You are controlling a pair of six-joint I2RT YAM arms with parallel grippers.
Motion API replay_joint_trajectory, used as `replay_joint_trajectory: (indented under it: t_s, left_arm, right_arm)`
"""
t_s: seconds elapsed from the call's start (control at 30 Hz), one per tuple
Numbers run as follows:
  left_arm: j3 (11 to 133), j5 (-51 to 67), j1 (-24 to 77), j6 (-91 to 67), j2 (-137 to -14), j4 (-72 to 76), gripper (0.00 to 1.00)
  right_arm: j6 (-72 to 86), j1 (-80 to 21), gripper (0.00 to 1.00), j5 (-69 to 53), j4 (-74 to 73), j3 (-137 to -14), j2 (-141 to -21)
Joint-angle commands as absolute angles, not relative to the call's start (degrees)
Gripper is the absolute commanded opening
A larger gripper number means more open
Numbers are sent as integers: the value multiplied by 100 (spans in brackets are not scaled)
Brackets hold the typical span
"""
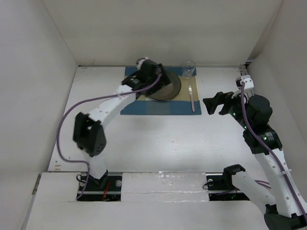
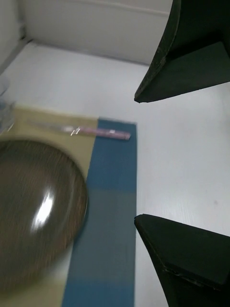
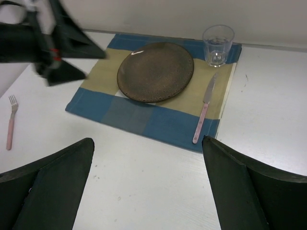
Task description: Set the dinner table for one person
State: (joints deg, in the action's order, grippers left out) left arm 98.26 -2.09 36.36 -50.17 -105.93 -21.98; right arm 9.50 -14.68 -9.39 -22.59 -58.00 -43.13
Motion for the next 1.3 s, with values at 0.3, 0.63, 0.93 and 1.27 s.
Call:
replay_joint_trajectory:
  t_s: [0.3,0.63,0.93,1.27]
  left_arm:
    - [6058,-679,-551,-4809,-8596,-3428,100]
    - [5634,-1308,-1266,-4605,-8350,-3928,100]
    - [5440,-1107,-1977,-4140,-8517,-3394,98]
    - [5194,-370,-1978,-4017,-9157,-2813,80]
  right_arm:
    - [1546,-1757,100,-1528,-503,-4791,-4648]
    - [1740,-2118,100,-1811,404,-4378,-5255]
    - [1547,-2768,100,-1617,457,-4482,-5519]
    - [1441,-2997,100,-1424,343,-4588,-5695]
